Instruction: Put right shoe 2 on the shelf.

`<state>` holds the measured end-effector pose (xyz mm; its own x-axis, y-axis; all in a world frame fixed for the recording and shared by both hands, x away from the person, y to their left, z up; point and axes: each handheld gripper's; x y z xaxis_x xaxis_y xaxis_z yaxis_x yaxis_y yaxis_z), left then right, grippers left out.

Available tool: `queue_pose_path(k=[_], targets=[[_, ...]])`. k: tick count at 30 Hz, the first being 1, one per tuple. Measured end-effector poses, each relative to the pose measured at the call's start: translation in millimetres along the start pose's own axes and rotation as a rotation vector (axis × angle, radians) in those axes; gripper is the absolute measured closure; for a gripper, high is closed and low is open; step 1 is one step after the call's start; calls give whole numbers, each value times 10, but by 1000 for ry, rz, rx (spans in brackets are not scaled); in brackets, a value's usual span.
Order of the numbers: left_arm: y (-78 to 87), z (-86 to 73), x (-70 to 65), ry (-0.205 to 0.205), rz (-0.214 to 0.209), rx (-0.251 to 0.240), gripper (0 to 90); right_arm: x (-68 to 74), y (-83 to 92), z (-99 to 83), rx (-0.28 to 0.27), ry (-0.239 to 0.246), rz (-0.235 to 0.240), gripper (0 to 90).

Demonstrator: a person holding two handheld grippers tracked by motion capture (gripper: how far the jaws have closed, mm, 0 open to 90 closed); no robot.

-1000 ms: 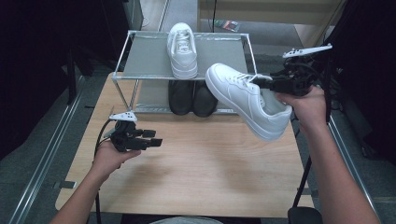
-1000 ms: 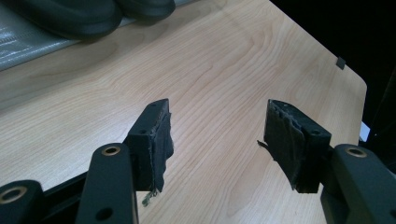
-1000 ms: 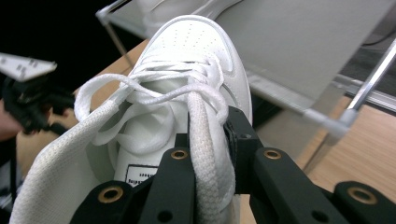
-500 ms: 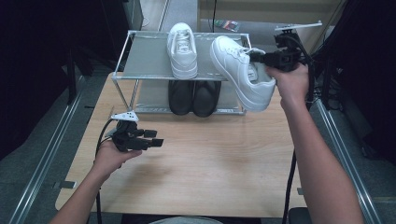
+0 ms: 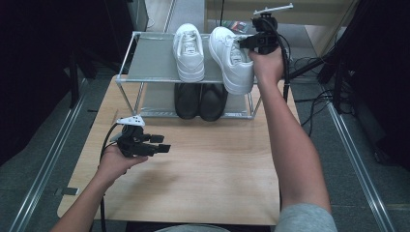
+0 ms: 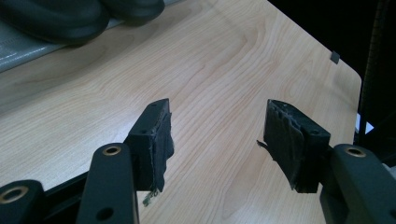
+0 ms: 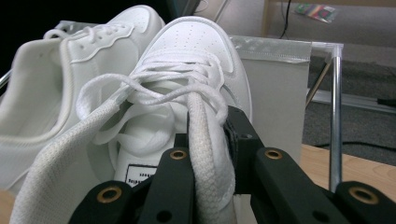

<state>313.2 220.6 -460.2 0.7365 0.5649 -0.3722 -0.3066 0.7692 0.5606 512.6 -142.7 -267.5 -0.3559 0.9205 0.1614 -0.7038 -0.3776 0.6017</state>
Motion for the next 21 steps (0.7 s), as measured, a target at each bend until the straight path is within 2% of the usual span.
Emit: queue_pose_path(k=[3,4,11,14,21], targets=[[-5,1,0,-2,-4,3,424,40,-98,42,7,-15,-17,830],[-6,3,-4,-1,-9,5,424,81,-211,89,6,-32,-39,829],[-8,7,-6,-8,-13,7,424,167,-423,209,3,-50,-86,823],[-14,7,-11,-12,-13,10,425,191,-523,245,-5,-57,-93,821],[-41,19,-19,-20,-19,18,424,266,-729,281,8,-88,-130,806]])
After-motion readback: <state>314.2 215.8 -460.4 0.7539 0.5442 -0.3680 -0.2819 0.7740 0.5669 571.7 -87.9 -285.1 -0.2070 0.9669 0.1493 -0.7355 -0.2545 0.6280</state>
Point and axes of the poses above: each handheld gripper's, and its own axes: y roughly backward along the jaws, z roughly out of its top, x roughly to its left, and after that the axes turned 1 degree about -z, right-handed
